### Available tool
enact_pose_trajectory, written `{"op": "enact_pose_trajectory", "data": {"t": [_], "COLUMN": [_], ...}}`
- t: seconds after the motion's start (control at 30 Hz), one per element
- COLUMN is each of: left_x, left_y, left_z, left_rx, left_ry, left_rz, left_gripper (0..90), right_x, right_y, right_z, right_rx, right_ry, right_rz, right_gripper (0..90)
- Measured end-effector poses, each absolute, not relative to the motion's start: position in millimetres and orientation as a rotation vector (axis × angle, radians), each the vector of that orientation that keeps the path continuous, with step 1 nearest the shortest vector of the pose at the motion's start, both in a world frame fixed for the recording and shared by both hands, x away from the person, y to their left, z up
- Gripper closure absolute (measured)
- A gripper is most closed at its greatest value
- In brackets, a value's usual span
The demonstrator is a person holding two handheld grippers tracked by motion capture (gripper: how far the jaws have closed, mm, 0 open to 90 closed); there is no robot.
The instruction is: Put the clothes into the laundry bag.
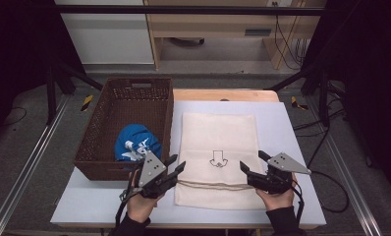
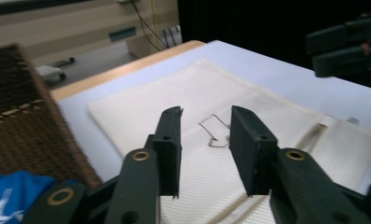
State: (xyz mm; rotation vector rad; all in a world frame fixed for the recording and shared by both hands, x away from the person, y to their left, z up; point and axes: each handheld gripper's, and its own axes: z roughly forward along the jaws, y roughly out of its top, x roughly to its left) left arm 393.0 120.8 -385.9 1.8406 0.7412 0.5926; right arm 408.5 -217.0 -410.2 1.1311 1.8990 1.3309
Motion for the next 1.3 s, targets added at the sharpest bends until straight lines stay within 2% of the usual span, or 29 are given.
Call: {"op": "enact_pose_trajectory", "data": {"t": [0.07, 0.43, 0.87, 1.3], "left_x": [392, 388, 391, 394], "left_y": [114, 88, 63, 52], "left_z": [-393, -432, -467, -485], "left_rx": [1.855, 1.952, 2.085, 2.156], "left_ry": [0.734, 0.733, 0.726, 0.723], "left_rz": [0.572, 0.455, 0.344, 0.306], "left_gripper": [72.6, 88.8, 88.9, 88.9], "right_x": [408, 410, 413, 417], "right_y": [-216, -204, -185, -168], "right_z": [-411, -421, -440, -464], "right_rx": [1.124, 1.104, 1.091, 1.091], "right_ry": [1.909, 1.982, 2.113, 2.265], "right_rz": [1.333, 1.327, 1.284, 1.178], "right_gripper": [27.3, 32.4, 41.0, 50.8]}}
